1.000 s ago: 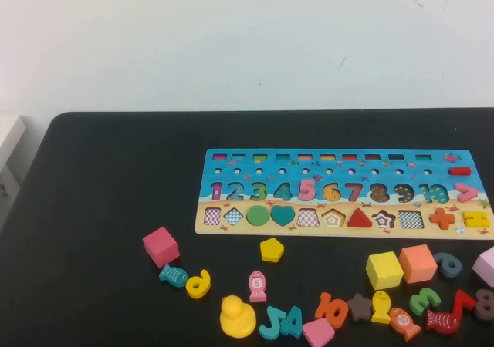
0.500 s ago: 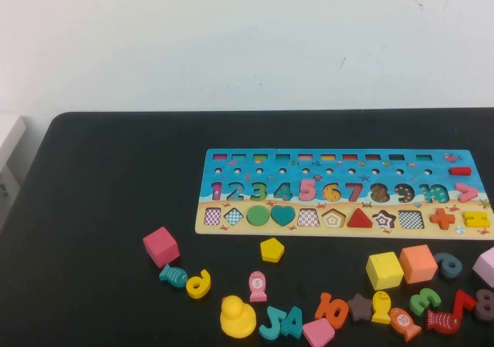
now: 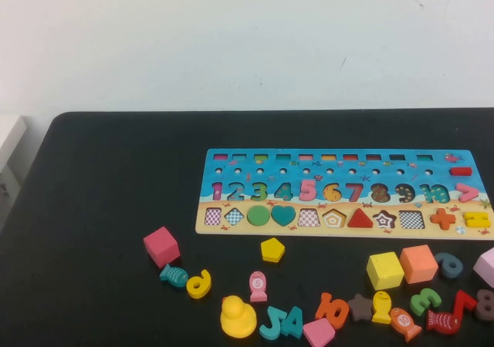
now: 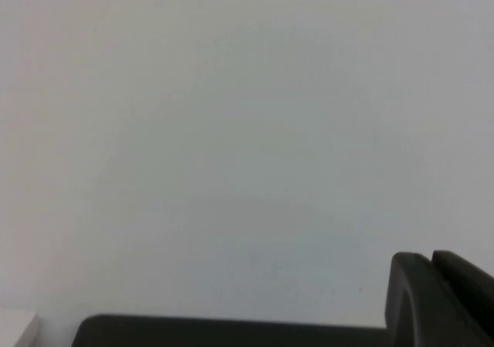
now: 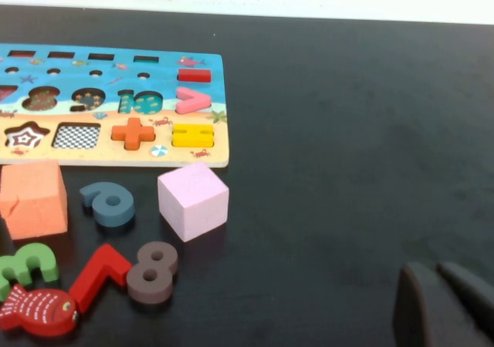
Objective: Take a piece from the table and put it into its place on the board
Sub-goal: Pick up the "Pentagon"
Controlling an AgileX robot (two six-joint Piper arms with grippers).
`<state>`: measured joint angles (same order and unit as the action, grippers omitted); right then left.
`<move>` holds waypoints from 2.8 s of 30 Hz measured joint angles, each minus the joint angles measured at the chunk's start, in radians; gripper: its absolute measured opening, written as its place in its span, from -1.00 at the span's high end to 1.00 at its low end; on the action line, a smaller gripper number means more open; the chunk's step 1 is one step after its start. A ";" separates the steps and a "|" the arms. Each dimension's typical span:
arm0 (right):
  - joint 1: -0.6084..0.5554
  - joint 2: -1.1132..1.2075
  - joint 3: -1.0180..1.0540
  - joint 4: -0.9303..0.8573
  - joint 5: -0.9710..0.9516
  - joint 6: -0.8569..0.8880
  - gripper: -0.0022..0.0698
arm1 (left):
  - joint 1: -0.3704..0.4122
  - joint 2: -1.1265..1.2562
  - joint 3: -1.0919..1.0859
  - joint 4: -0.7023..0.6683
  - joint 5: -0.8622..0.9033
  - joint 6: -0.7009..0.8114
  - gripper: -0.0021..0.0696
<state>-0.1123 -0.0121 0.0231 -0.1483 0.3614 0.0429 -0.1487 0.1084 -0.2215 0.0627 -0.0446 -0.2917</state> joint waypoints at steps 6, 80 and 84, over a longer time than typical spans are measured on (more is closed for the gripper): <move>0.000 0.000 0.000 0.000 0.000 0.000 0.89 | 0.000 0.028 -0.029 -0.002 -0.104 -0.013 0.95; 0.000 0.000 0.000 0.000 0.000 0.000 0.89 | -0.452 2.064 -1.365 -0.234 0.732 0.206 -0.31; 0.000 0.000 0.000 0.000 0.000 0.000 0.89 | -0.452 2.070 -1.365 -0.234 0.736 0.206 -0.31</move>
<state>-0.1123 -0.0121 0.0231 -0.1483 0.3614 0.0429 -0.6009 2.1783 -1.5867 -0.1717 0.6917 -0.0858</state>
